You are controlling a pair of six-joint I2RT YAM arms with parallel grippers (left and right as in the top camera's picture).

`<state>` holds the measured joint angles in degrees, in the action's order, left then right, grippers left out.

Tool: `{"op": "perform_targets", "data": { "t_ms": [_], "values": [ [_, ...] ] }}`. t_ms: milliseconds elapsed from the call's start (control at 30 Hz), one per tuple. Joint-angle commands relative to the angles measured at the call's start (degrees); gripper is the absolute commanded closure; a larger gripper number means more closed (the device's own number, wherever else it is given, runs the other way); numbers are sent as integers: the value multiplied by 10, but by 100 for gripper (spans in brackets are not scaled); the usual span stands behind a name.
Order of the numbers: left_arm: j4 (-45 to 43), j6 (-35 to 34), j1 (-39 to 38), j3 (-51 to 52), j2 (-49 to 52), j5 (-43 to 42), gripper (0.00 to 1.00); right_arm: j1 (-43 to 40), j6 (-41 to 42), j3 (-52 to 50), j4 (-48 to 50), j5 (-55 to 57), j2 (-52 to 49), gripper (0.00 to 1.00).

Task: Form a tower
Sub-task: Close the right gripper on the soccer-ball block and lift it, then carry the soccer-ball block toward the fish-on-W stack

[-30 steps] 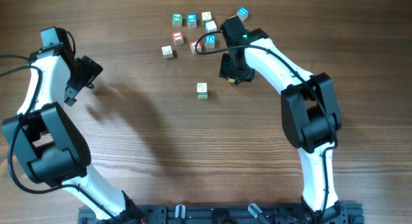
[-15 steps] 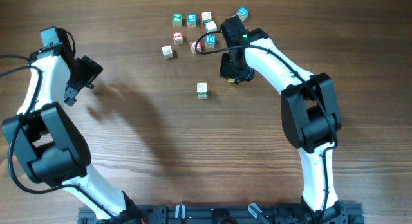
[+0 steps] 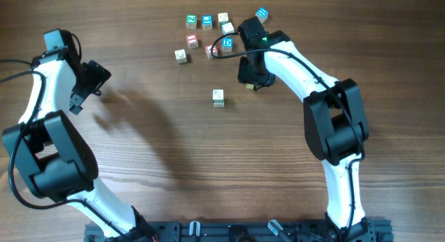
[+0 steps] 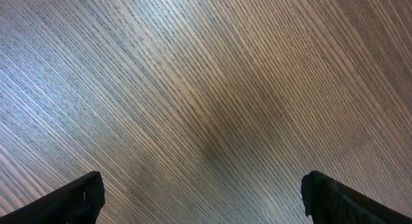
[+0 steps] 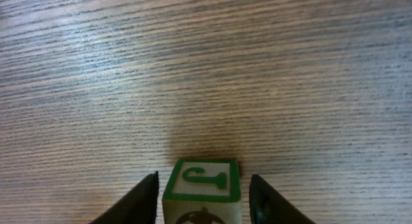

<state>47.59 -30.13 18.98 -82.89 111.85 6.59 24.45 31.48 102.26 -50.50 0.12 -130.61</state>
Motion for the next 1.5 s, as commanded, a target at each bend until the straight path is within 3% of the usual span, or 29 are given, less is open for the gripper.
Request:
{"op": "perform_targets", "data": {
  "t_ms": [0,367,500,733,867,1000,1467],
  "values": [
    [0,-2,2,-6,-12,5,0,1,-37,16,2,14,7,61],
    [0,-2,2,-6,-12,5,0,1,-45,17,3,16,16,55],
    [0,-2,2,-6,-12,5,0,1,-45,17,-1,16,18,62],
    [0,-2,2,-6,-12,5,0,1,-45,17,-10,16,25,66],
    [0,-2,2,-6,-12,5,0,1,-46,17,-11,16,31,59],
    [0,-2,2,-6,-12,5,0,1,-45,17,-12,17,31,68],
    [0,-2,2,-6,-12,5,0,1,-45,17,-23,16,31,70]
  ]
}}
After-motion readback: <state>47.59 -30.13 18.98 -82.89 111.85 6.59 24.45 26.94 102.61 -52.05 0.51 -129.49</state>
